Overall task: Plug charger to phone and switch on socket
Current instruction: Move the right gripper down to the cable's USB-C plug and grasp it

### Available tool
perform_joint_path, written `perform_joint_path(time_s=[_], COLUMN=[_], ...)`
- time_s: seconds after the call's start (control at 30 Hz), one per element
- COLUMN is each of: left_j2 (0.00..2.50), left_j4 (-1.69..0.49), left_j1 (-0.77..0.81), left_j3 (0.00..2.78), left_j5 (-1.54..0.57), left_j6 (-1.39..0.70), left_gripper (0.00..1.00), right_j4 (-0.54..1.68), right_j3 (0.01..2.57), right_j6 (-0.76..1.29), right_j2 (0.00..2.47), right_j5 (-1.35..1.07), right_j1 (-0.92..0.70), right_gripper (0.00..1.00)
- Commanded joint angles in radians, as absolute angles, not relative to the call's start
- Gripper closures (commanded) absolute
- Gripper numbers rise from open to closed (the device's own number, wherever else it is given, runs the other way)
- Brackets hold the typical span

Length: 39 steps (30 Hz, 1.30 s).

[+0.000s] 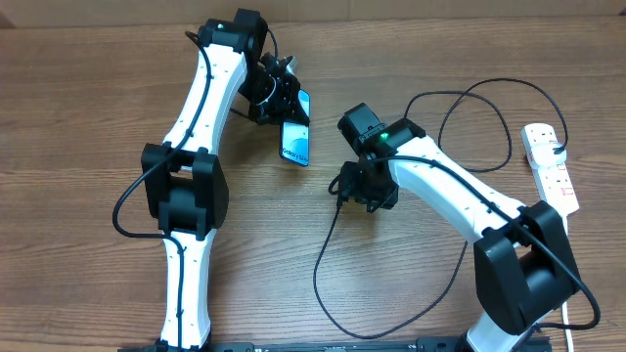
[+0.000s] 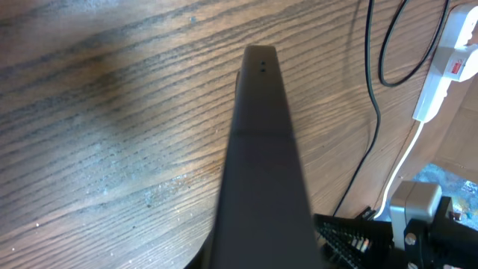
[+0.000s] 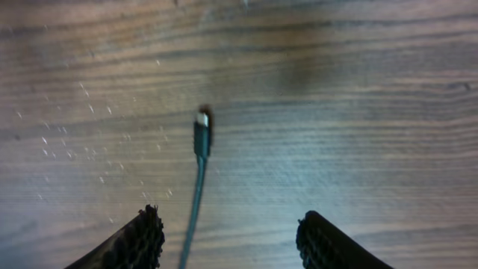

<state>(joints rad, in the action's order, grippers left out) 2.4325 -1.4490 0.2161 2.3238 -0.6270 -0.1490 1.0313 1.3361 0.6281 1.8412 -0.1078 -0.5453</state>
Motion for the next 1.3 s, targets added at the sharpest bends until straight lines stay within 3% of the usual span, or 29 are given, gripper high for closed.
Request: perform_joint_path(time_s=[0.0,0.67,0.9,1.27], left_j2=[2.4,2.4,2.4,2.4], left_j4=[-1.455,-1.456,-1.461,-1.462], left_j1=[0.223,0.223,0.223,0.223], left_j3=[2.343,2.343,2.343,2.343], left_j5=[-0.647,-0.647,-0.648,-0.648], left_j6=[-0.126,-0.127,-0.127,-0.127], left_gripper=[0.96,0.96,0.96,0.96], right_j4=[1.006,0.73,0.659,0.594], right_j3=[1.312,1.147,1.11,1.082], right_j6=[0.709,0.823,0.823,0.839], right_j2=[1.845,1.845,1.846,1.865], right_j5=[-0.086,0.025,0.025,0.026], right_j1=[-0.573,-0.646,-0.645,-0.646], right_gripper=[0.45,0.65,0.76,0.79])
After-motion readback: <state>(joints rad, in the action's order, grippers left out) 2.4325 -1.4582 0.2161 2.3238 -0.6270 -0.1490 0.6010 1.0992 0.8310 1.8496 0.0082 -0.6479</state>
